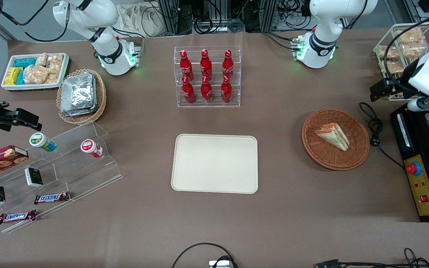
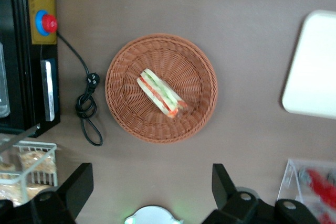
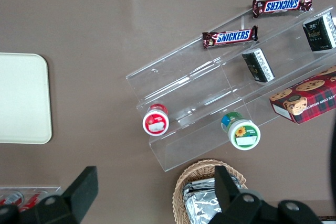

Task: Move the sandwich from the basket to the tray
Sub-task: 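Move the left gripper over the wrapped sandwich in the wicker basket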

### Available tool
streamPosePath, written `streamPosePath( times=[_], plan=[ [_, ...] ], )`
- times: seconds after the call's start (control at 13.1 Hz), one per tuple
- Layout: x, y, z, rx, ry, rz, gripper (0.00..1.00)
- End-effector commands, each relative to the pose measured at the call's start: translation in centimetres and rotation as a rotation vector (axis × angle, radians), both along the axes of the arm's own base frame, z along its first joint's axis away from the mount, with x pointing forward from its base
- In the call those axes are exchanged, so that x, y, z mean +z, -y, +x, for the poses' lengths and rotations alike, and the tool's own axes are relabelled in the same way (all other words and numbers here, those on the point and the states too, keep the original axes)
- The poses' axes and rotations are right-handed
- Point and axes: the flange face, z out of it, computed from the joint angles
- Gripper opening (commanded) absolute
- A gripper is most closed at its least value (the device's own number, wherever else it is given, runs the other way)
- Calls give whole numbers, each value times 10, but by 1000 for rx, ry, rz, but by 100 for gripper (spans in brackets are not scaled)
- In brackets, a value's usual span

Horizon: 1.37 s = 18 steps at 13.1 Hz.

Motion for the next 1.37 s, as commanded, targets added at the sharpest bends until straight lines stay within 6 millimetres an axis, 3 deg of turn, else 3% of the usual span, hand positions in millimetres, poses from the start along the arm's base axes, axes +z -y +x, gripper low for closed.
streamPosePath(
  times=[0.0,0.3,0.53,0.84,1.3],
  plan=[
    [-42,-1,-21,108,38,35,100],
    [-113,-5,-49,242,96,38,100],
    [-149,-5,-56,340,112,38,100],
    [-219,-15,-78,430,188,17,100],
    [-285,-21,-87,558,246,-13,100]
  ],
)
